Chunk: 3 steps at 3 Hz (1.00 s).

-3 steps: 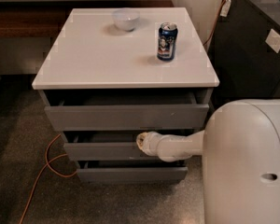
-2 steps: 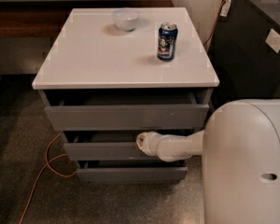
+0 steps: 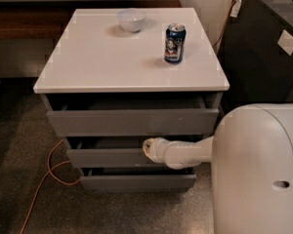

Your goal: Open middle drawer

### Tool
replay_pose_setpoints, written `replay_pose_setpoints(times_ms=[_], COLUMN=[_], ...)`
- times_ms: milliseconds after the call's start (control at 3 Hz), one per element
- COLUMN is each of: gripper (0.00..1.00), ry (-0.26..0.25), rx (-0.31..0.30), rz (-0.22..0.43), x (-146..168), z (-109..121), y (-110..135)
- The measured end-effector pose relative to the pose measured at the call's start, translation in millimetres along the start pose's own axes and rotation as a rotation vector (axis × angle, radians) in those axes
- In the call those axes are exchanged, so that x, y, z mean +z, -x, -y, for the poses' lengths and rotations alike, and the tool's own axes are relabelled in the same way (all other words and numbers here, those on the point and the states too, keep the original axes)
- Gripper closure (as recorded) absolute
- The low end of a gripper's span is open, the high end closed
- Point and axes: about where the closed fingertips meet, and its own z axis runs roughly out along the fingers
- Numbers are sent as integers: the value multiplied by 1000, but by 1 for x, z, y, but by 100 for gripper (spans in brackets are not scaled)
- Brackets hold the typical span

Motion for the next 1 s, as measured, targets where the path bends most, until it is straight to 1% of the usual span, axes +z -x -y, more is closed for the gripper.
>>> replay_pose_setpoints(times_ms=[1000], gripper=[100], ry=[0], rx=[0], rz=[0], x=[0], z=[0], y=[0])
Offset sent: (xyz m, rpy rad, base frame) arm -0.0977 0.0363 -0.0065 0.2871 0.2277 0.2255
